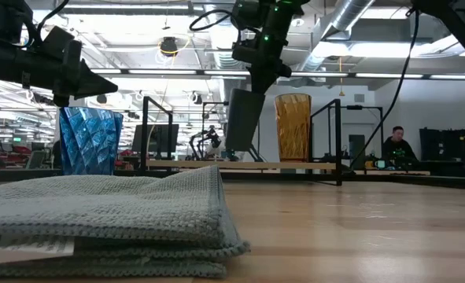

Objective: Stack small to large cups/mugs on shelf
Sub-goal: Put the black cup on the shelf

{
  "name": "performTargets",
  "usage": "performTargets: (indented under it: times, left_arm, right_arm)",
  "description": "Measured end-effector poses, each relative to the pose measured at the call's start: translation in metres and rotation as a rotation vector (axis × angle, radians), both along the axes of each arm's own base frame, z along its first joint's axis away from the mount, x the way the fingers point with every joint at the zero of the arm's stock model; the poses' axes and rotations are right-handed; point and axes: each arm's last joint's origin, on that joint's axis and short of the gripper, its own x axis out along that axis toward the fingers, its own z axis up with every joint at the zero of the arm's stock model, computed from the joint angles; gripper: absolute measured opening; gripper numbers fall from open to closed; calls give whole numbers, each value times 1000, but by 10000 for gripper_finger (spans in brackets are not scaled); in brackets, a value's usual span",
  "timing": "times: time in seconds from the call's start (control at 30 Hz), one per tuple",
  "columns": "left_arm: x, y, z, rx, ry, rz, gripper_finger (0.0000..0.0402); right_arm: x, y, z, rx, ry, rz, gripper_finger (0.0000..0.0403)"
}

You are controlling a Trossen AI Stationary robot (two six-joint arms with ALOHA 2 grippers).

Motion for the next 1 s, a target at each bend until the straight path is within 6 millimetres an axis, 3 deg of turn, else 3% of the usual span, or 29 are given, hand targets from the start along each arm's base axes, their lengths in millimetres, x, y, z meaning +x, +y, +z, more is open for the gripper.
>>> performTargets:
  times: [0.13, 0.47, 1.0]
  left_arm:
    - [0, 0, 0, 0, 0, 0, 0]
    - [0, 0, 0, 0, 0, -4, 0]
    - [0, 0, 0, 2, 2, -7, 0]
  right_arm:
    - [0, -1, 0, 0, -1, 0, 8]
    - [14, -3, -30, 22, 87, 18, 8]
    - [15, -10, -22, 14, 86, 29, 8]
